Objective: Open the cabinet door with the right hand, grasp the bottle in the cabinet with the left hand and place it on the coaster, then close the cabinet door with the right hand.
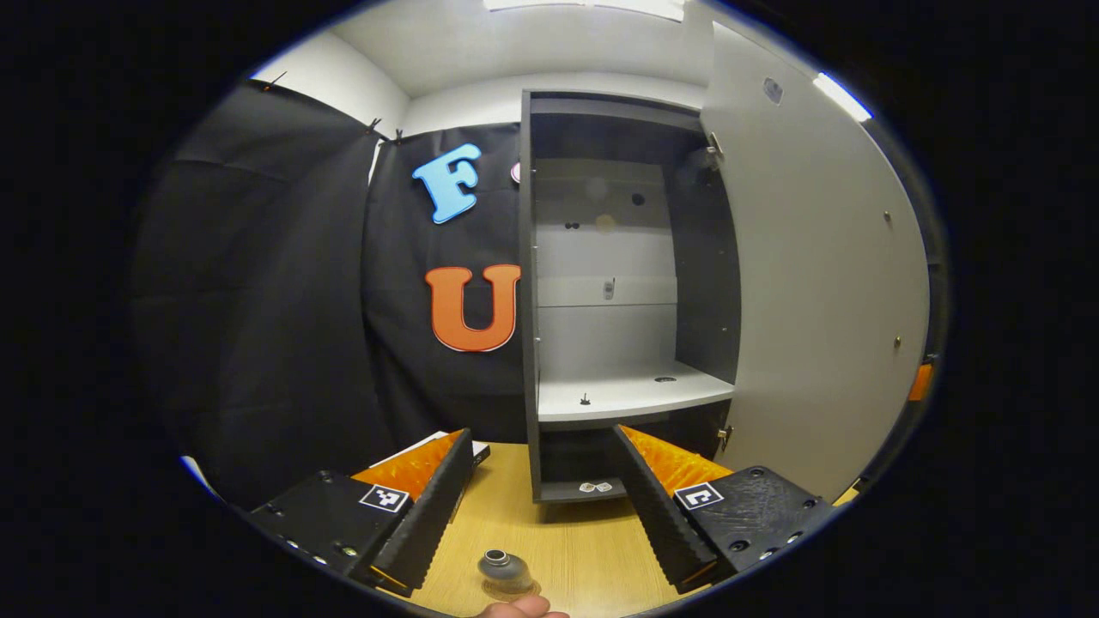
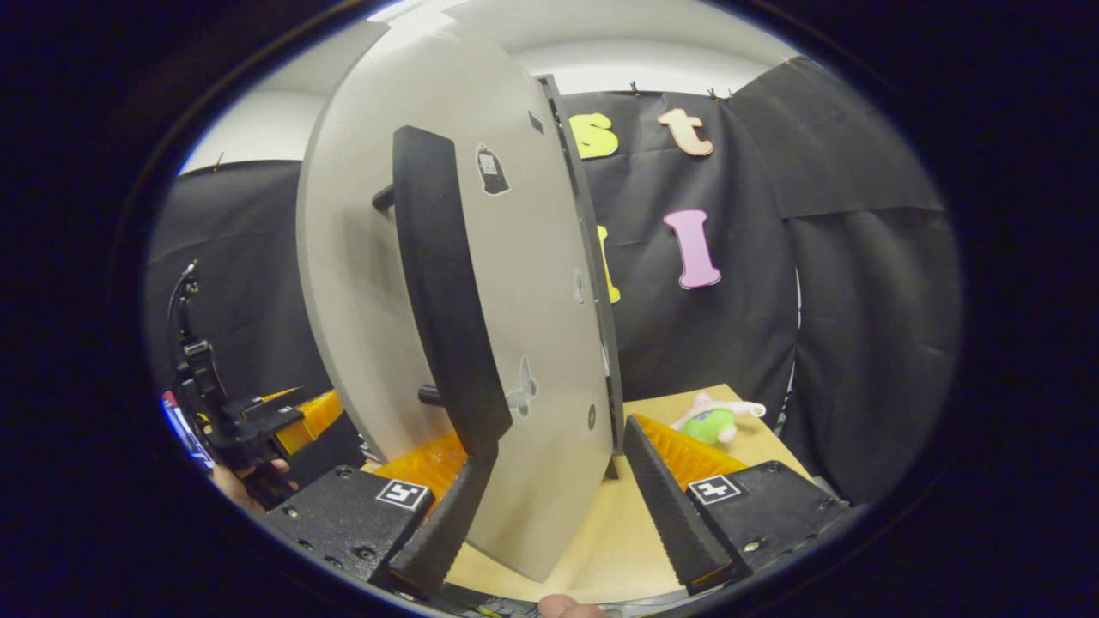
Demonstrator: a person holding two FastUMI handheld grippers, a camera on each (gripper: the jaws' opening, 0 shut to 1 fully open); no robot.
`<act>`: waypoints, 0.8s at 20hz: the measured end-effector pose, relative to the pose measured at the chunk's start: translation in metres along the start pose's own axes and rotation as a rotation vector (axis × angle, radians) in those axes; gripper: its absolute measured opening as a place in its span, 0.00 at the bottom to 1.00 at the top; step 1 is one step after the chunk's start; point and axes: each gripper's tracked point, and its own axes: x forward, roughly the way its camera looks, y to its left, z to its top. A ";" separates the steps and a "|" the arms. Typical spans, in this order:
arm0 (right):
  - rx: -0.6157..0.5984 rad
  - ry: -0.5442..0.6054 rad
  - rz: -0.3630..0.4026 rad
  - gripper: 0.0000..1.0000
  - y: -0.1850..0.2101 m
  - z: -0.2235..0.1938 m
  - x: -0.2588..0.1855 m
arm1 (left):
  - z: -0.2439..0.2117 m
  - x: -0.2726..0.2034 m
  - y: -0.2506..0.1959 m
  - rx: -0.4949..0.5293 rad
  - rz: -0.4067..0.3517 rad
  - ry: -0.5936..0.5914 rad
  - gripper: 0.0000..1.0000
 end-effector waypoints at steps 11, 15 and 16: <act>-0.029 0.083 0.185 0.96 0.051 -0.012 0.006 | 0.005 0.000 0.008 -0.005 0.027 -0.022 0.96; -0.050 0.069 0.193 0.95 0.054 -0.011 0.014 | 0.004 0.001 0.008 -0.003 0.026 -0.019 0.96; -0.051 0.073 0.209 0.96 0.059 -0.011 0.017 | 0.005 0.000 0.009 -0.003 0.030 -0.020 0.96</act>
